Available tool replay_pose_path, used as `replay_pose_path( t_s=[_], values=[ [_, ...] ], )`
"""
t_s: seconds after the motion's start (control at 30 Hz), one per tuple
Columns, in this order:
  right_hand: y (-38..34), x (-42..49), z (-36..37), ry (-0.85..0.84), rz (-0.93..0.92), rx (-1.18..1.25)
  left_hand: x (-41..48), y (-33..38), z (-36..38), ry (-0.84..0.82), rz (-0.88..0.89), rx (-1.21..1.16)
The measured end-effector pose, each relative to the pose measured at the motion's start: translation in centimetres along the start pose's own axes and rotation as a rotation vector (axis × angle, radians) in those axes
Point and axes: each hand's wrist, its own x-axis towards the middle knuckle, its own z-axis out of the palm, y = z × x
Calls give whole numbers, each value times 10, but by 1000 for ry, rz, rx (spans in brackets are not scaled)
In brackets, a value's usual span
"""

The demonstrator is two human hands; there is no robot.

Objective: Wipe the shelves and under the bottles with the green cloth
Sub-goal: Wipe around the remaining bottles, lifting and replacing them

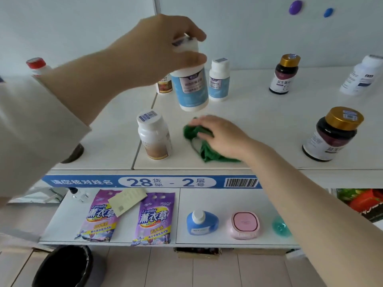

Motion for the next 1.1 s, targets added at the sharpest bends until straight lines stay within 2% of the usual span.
replay_pose_path(
  t_s=[0.13, 0.2, 0.27, 0.37, 0.43, 0.67, 0.73, 0.83, 0.9, 0.97, 1.1],
  values=[
    [-17, -49, 1, -61, -156, 78, 0, -4, 6, -38, -15, -50],
    [-5, -68, -14, -81, -155, 77, -1, -3, 11, -59, 1, -62],
    [18, -70, -32, -44, -24, 61, -2, 0, 14, -71, 26, -61],
    [49, -42, -45, 115, 268, -11, -2, 4, 18, -95, 48, -79],
    [47, -26, -37, 164, 342, -77, -2, 7, 22, -107, 55, -92],
    [-10, -82, 8, 152, -17, -4, 5, 15, 40, -143, 54, -94],
    [2, -95, -4, 187, 55, -36, 6, 20, 48, -173, 59, -88],
    [29, -93, -30, 228, 320, -106, 5, 26, 60, -213, 83, -78],
    [34, -86, -34, 267, 409, -114, 3, 31, 67, -230, 98, -86],
    [28, -87, -26, 320, 406, -124, 1, 35, 72, -235, 109, -74],
    [9, -116, -4, 382, 233, -125, -2, 39, 81, -257, 116, -60]
  ],
)
